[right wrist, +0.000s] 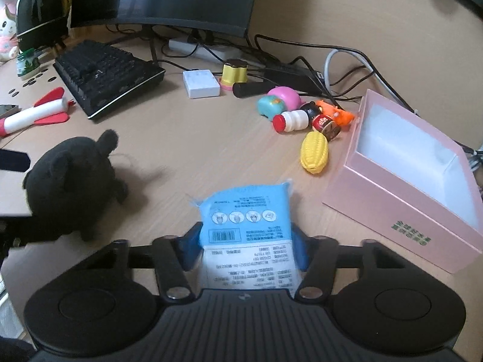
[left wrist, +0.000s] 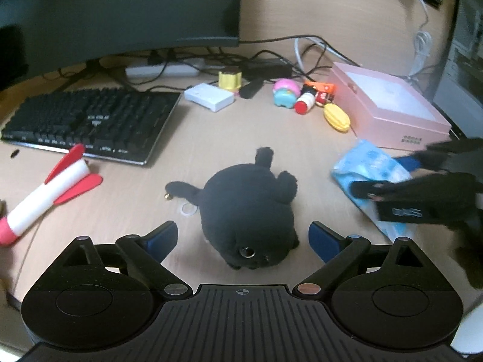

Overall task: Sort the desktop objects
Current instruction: 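Carry plush cat with left tool into pink box while right tool drops snack bag in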

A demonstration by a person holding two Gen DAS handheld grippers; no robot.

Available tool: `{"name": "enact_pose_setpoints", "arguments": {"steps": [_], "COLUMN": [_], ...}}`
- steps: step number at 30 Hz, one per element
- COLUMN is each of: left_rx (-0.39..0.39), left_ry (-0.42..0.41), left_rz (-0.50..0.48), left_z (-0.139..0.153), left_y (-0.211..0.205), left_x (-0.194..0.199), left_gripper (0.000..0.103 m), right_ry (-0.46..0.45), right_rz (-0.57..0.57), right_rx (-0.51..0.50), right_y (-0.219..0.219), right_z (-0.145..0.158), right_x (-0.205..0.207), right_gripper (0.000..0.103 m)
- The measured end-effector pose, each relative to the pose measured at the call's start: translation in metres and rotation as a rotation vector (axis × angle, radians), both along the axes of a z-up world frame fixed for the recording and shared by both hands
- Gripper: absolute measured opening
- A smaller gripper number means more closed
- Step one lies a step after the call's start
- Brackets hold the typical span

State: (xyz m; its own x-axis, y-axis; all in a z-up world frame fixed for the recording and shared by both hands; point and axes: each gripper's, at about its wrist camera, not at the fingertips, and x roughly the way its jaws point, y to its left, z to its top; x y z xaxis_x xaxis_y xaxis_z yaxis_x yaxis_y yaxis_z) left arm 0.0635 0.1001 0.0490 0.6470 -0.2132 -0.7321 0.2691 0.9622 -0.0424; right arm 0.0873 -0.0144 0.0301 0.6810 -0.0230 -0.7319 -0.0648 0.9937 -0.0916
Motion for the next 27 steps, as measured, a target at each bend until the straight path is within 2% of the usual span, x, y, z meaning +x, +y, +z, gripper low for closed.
{"name": "enact_pose_setpoints", "arguments": {"steps": [7, 10, 11, 12, 14, 16, 20, 23, 27], "left_rx": [0.037, 0.096, 0.121, 0.133, 0.099, 0.059, -0.023, -0.104, -0.189], "left_ry": [0.037, 0.019, 0.004, -0.007, -0.011, -0.032, -0.121, -0.190, -0.266], "left_rz": [0.021, 0.018, 0.013, -0.004, -0.051, -0.140, -0.313, -0.387, -0.450], "left_z": [-0.016, -0.019, -0.020, -0.019, -0.012, 0.002, 0.040, 0.074, 0.115], "left_y": [-0.022, -0.033, -0.036, -0.039, -0.043, -0.052, -0.081, -0.104, -0.140], "left_x": [0.019, 0.020, 0.018, 0.016, 0.009, -0.005, -0.019, -0.004, 0.037], "left_gripper": [0.096, 0.085, 0.073, 0.072, 0.070, 0.070, 0.070, 0.070, 0.070], "right_ry": [-0.006, -0.017, -0.023, -0.031, -0.040, -0.044, -0.094, -0.170, -0.274], "right_rz": [-0.048, -0.093, -0.108, -0.123, -0.154, -0.190, -0.256, -0.326, -0.417], "right_rx": [0.073, 0.070, 0.064, 0.056, 0.043, 0.032, -0.004, -0.025, -0.041], "right_y": [-0.026, -0.044, -0.049, -0.055, -0.066, -0.076, -0.095, -0.109, -0.126], "right_z": [0.033, 0.045, 0.049, 0.052, 0.058, 0.065, 0.084, 0.106, 0.134], "right_x": [-0.049, -0.076, -0.085, -0.095, -0.113, -0.132, -0.163, -0.178, -0.187], "right_gripper": [0.054, 0.054, 0.054, 0.054, 0.054, 0.054, 0.054, 0.054, 0.054]}}
